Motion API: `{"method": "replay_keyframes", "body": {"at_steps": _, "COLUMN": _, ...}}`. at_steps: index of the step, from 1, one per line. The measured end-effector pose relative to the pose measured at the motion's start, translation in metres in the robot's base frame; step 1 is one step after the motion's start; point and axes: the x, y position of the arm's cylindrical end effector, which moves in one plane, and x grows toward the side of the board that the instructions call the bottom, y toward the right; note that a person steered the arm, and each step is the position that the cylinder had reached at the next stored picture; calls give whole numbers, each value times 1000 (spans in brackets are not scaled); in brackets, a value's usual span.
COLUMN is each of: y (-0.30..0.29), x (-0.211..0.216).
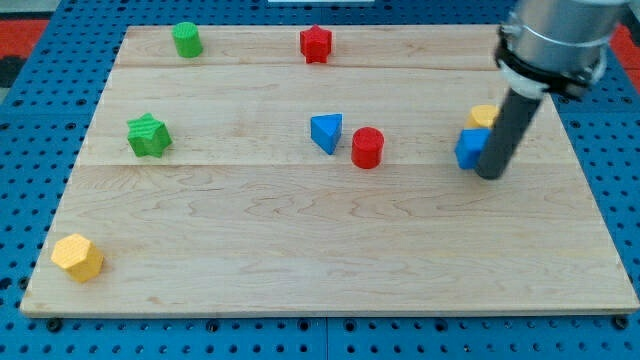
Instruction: Push the blue triangle into the red circle
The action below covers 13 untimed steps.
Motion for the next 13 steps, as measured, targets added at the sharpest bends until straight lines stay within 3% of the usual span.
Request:
{"method": "replay_keyframes", "body": {"at_steps": 1, "y": 6, "x": -13}}
{"method": "replay_keyframes", "body": {"at_steps": 2, "y": -22, "x": 34}}
{"method": "replay_keyframes", "body": {"at_steps": 3, "y": -67, "x": 43}}
{"method": "replay_keyframes", "body": {"at_steps": 5, "y": -160, "x": 13}}
{"method": "replay_keyframes", "body": {"at_steps": 6, "y": -167, "x": -21}}
{"method": "replay_keyframes", "body": {"at_steps": 7, "y": -132, "x": -59}}
{"method": "replay_keyframes", "body": {"at_steps": 8, "y": -123, "x": -65}}
{"method": "replay_keyframes", "body": {"at_steps": 9, "y": -137, "x": -61}}
{"method": "replay_keyframes", "body": {"at_steps": 10, "y": -173, "x": -111}}
{"method": "replay_keyframes", "body": {"at_steps": 11, "y": -243, "x": -112}}
{"method": "replay_keyframes", "body": {"at_steps": 13, "y": -304, "x": -93}}
